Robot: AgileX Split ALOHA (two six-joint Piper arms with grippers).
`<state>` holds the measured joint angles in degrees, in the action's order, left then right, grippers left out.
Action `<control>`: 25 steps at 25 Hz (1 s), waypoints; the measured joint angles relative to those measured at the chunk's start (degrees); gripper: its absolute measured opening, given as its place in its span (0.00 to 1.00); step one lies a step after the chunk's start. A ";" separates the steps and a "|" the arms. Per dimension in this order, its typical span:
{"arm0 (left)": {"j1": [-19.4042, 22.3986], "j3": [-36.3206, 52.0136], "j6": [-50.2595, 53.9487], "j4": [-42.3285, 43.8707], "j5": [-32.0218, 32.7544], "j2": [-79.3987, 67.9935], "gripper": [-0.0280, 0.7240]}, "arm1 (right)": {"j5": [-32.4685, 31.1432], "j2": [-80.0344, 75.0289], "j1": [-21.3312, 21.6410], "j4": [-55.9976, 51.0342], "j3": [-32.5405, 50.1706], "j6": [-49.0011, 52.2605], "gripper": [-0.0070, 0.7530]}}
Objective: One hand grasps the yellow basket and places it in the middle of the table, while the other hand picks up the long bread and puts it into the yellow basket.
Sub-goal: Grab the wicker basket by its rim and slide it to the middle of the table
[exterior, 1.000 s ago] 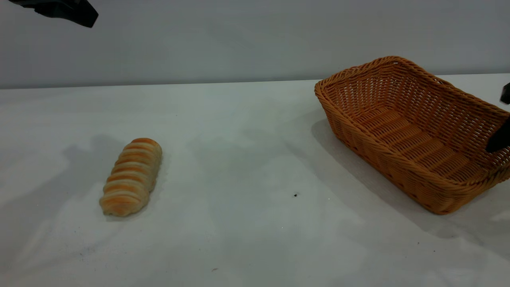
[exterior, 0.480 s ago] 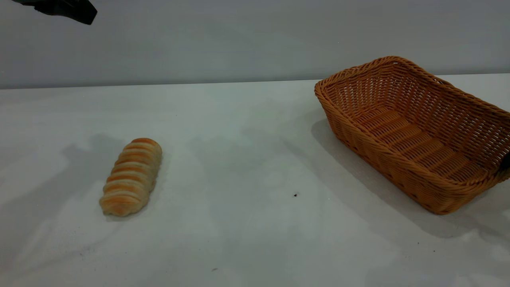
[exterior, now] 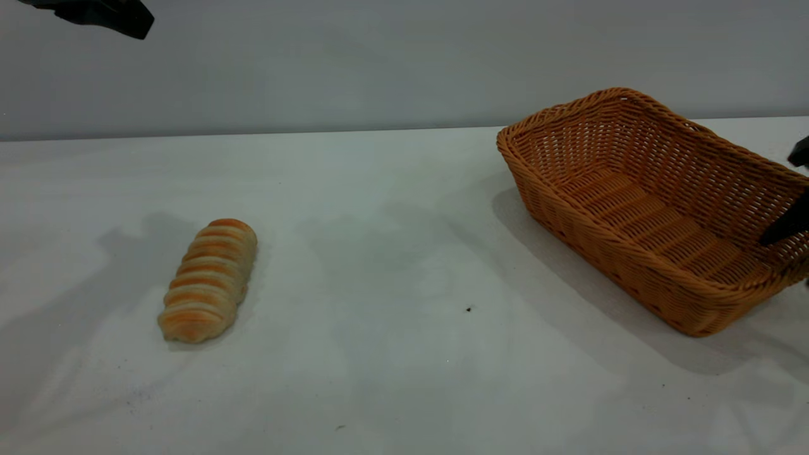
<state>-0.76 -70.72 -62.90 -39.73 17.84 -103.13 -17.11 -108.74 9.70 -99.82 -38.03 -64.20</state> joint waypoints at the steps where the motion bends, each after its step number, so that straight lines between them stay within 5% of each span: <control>1: 0.00 0.00 -0.04 0.00 0.00 0.00 0.36 | -1.14 -1.55 0.00 -0.36 -0.57 -0.20 0.67; 5: 0.00 0.00 -0.06 -0.05 0.00 0.00 0.36 | -4.13 -6.35 0.00 -1.80 -2.02 -1.84 0.54; 11: 0.00 0.00 -0.22 -0.05 -0.22 0.00 0.36 | -4.04 -7.00 0.00 -3.19 -2.19 -5.76 0.12; 25: 0.00 0.00 -0.22 -0.05 -0.18 0.00 0.36 | -14.84 -6.98 -0.11 9.42 -2.13 -10.67 0.13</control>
<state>-0.76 -70.72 -63.11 -39.78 17.66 -103.13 -31.95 -115.72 9.58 -90.40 -40.17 -74.87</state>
